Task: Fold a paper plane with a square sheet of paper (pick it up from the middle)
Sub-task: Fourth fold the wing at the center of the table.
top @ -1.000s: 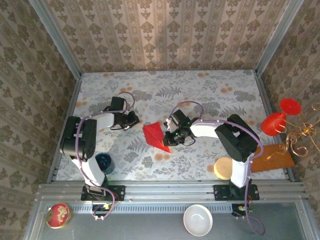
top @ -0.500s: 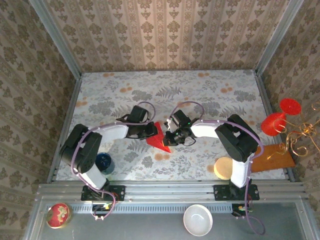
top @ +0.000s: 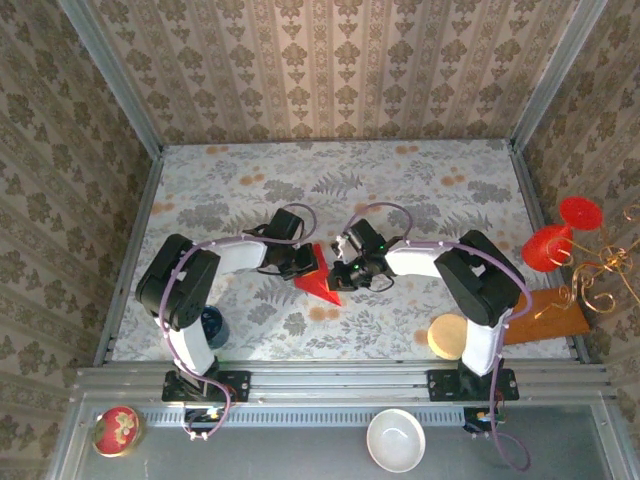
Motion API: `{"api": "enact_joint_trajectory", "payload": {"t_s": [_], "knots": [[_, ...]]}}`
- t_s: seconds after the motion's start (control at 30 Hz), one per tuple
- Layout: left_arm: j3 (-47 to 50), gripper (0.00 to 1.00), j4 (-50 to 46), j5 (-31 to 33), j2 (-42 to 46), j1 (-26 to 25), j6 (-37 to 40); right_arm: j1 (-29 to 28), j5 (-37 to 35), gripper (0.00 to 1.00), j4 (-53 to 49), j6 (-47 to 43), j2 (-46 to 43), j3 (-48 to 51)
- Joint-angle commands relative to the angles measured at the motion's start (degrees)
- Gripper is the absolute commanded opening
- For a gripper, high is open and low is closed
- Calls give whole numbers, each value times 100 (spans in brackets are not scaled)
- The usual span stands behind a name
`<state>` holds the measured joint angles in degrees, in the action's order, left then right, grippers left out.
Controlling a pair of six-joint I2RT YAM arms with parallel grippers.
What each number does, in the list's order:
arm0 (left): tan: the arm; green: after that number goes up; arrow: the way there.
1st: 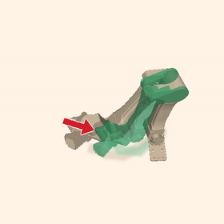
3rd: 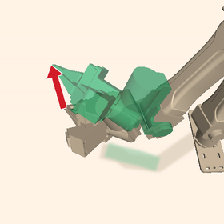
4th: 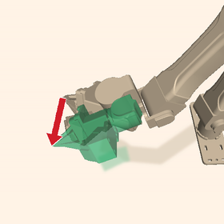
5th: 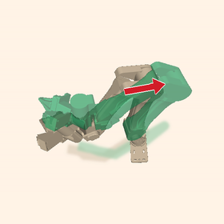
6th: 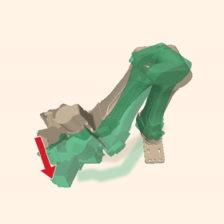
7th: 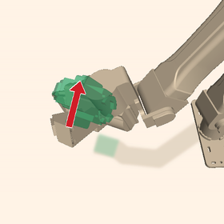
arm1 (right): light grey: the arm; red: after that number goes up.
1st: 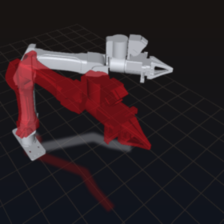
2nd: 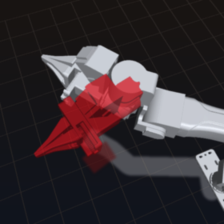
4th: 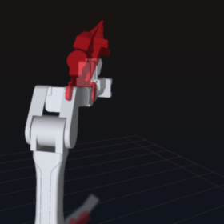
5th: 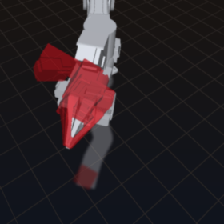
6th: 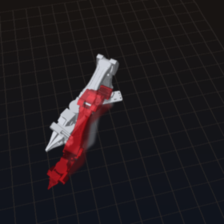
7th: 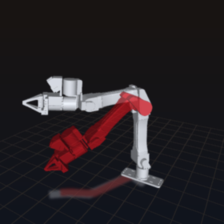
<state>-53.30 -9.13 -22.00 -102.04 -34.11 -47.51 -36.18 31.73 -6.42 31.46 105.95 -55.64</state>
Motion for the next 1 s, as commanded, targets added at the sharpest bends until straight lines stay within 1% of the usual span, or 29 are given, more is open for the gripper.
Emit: {"api": "enact_joint_trajectory", "payload": {"t_s": [0.0, 0.13, 0.33, 0.47, 0.57, 0.67, 0.97], "knots": [[71, 7, -463, 294, -188, 1, -93, 32, -63, 8, -215, -22, -12, -224], [92, 7, -485, 284, -237, 1, -83, -2, -9, 6, -224, 27, 279, -399], [90, 7, -493, 232, -338, 1, -92, -72, -50, 6, -415, -78, 445, -500], [105, 7, -596, 310, -377, 9, -148, -98, -119, 6, -636, -168, 489, -468], [164, 7, -658, 371, -396, 18, -217, -117, -166, 5, -967, -316, 440, -360], [270, 7, -661, 407, -404, 66, -300, -123, -51, 5, -1178, -466, 293, -122], [448, 7, -582, 381, -387, 132, -356, -161, 179, 5, -1433, -607, -286, 648]]}}
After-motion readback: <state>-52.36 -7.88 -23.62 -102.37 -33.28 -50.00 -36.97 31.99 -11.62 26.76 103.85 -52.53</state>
